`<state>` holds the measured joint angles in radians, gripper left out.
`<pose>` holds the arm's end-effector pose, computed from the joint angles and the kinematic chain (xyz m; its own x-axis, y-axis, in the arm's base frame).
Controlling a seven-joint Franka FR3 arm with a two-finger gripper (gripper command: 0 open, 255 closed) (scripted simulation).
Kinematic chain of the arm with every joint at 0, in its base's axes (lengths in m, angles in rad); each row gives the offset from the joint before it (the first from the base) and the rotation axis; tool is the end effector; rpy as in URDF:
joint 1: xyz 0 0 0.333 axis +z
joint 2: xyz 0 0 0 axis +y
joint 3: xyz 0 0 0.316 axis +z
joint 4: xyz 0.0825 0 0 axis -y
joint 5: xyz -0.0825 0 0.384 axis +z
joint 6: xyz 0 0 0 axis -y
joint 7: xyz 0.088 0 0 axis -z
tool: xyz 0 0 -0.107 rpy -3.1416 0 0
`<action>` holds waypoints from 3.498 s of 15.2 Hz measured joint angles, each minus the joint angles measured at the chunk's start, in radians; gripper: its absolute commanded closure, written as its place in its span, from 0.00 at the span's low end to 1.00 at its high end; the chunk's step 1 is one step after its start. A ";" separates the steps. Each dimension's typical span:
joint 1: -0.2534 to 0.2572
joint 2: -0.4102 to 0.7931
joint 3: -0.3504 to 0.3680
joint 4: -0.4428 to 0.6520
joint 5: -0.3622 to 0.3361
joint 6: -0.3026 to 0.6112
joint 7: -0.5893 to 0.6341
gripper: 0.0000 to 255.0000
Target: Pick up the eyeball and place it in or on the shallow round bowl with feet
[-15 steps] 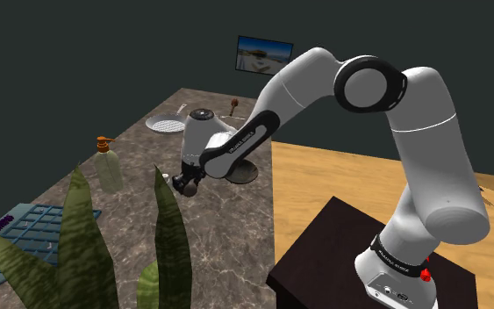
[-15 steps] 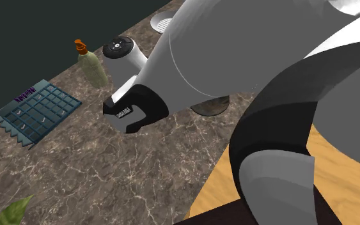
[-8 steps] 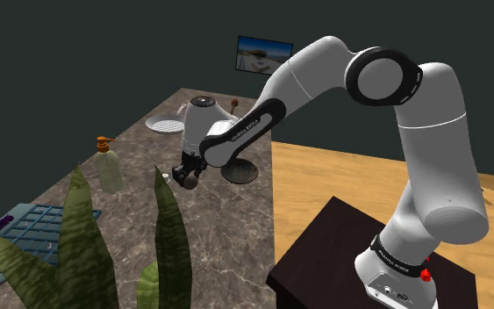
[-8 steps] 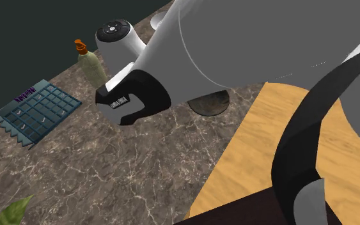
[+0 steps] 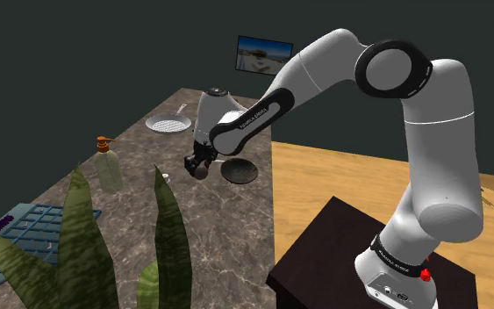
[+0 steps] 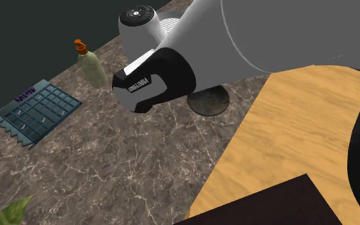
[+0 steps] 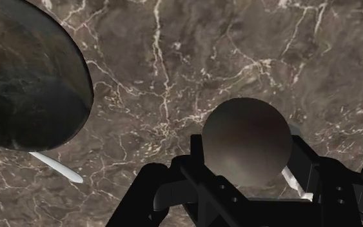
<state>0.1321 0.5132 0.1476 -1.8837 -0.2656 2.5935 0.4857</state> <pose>0.6301 0.1792 0.2568 0.9746 -0.0184 0.2234 -0.0200 -0.9998 0.0050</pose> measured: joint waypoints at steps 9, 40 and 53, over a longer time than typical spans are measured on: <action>-0.194 -0.069 0.012 -0.112 0.063 0.058 -0.223 1.00; -0.376 0.094 -0.009 -0.073 0.104 0.186 -0.462 0.00; -0.401 -0.030 0.018 -0.132 0.128 0.122 -0.479 0.00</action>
<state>-0.2687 0.4829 0.1656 -2.0159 -0.1374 2.7155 0.0065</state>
